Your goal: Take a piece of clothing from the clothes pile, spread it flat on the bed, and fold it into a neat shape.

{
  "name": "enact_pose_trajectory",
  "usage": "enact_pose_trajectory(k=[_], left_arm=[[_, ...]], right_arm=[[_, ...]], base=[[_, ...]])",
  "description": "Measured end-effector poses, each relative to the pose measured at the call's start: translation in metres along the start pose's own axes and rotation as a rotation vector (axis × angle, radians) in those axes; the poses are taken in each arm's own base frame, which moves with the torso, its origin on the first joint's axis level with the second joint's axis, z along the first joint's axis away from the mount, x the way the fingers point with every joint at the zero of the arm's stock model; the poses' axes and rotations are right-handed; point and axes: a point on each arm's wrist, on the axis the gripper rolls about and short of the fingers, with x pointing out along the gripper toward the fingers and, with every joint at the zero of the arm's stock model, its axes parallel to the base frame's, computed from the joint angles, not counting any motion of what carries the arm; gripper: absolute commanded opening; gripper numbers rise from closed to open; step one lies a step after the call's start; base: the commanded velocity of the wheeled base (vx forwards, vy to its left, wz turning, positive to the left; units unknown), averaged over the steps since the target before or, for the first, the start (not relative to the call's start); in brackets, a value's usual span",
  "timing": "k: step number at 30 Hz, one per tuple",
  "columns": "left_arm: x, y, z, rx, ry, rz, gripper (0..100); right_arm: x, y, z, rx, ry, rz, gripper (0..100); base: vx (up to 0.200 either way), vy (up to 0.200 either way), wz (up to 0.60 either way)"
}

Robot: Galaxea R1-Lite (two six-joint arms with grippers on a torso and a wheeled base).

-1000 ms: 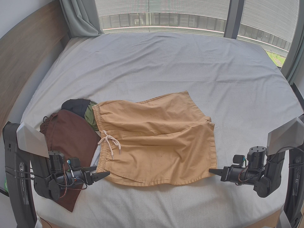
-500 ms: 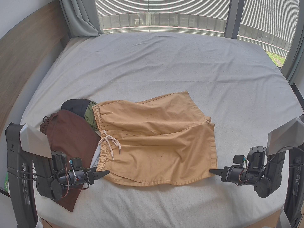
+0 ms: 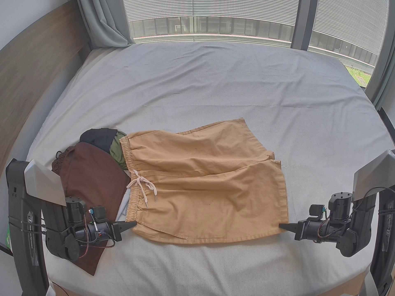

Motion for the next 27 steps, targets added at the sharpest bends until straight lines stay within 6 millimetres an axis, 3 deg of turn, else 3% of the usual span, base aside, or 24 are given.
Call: enact_pose_trajectory(k=[27], left_arm=[[-0.027,-0.014,0.001,0.022,0.008,-0.006,0]], right_arm=[[-0.016,-0.003,-0.017,-0.056,0.072,-0.008,0]], base=[[0.000,0.000,0.00]])
